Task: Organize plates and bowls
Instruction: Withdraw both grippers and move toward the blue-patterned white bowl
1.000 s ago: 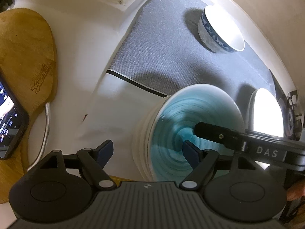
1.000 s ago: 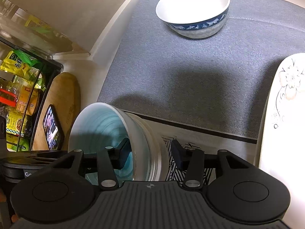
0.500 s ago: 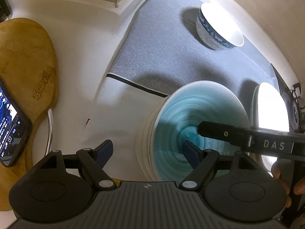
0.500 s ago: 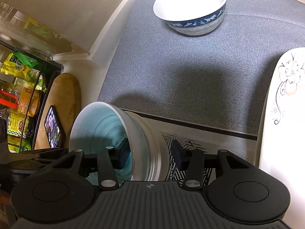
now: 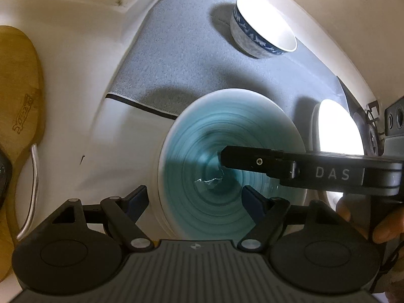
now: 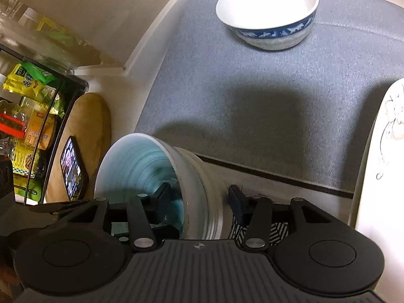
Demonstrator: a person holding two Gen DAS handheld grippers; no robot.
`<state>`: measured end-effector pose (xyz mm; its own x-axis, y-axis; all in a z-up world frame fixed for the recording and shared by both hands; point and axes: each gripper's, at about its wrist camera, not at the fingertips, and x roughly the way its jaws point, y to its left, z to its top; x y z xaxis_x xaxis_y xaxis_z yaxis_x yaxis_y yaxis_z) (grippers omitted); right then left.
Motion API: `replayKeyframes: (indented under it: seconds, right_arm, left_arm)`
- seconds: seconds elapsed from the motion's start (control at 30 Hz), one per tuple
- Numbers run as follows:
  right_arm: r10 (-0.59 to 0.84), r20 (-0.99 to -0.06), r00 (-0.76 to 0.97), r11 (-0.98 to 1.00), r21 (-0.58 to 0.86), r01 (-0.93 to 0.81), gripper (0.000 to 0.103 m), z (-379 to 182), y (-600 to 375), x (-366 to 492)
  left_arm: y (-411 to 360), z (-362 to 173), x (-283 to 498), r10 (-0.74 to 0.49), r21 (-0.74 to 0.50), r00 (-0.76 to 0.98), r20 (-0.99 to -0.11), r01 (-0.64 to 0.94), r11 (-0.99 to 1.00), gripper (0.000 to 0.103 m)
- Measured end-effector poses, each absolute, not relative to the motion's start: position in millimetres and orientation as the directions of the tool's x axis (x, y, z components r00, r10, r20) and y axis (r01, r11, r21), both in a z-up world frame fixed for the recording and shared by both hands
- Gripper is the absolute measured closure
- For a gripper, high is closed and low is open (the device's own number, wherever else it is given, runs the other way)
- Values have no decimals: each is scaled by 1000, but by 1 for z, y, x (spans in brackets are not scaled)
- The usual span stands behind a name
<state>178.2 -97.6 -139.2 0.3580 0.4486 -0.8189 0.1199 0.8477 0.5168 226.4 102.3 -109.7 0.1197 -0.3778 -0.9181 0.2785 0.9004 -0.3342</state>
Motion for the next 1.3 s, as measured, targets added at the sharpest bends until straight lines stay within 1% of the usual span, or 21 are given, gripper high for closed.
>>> replayKeyframes:
  seconds: [0.17, 0.4, 0.67, 0.83, 1.03, 1.13, 1.2, 1.3]
  right_arm:
    - [430, -822, 374, 857, 502, 119, 50, -138, -103, 184]
    - [403, -819, 409, 860, 492, 139, 50, -137, -120, 199]
    - [401, -796, 453, 843, 515, 158, 54, -136, -140, 220]
    - [407, -783, 470, 835, 528, 157, 56, -134, -147, 224]
    - [402, -752, 522, 815, 554, 171, 55, -120, -161, 204]
    - [409, -727, 551, 792, 582, 181, 67, -117, -170, 192]
    - [428, -701, 570, 764, 618, 186, 83, -117, -174, 185]
    - [419, -692, 588, 764, 618, 185, 84, -117, -171, 183]
  left_arm:
    - [93, -110, 238, -370, -332, 124, -921, 252, 909, 19]
    - [77, -111, 262, -369, -325, 138, -919, 262, 909, 19]
    - [57, -106, 283, -358, -299, 179, -916, 287, 910, 19]
    - [58, -102, 286, -357, -299, 188, -915, 279, 913, 19]
    - [80, -96, 283, -329, -279, 206, -922, 240, 930, 18]
    - [90, -94, 281, -315, -270, 211, -925, 217, 938, 18]
    - [93, -94, 281, -309, -266, 212, -927, 208, 941, 18]
    - [94, -92, 281, -304, -261, 214, -928, 206, 943, 18]
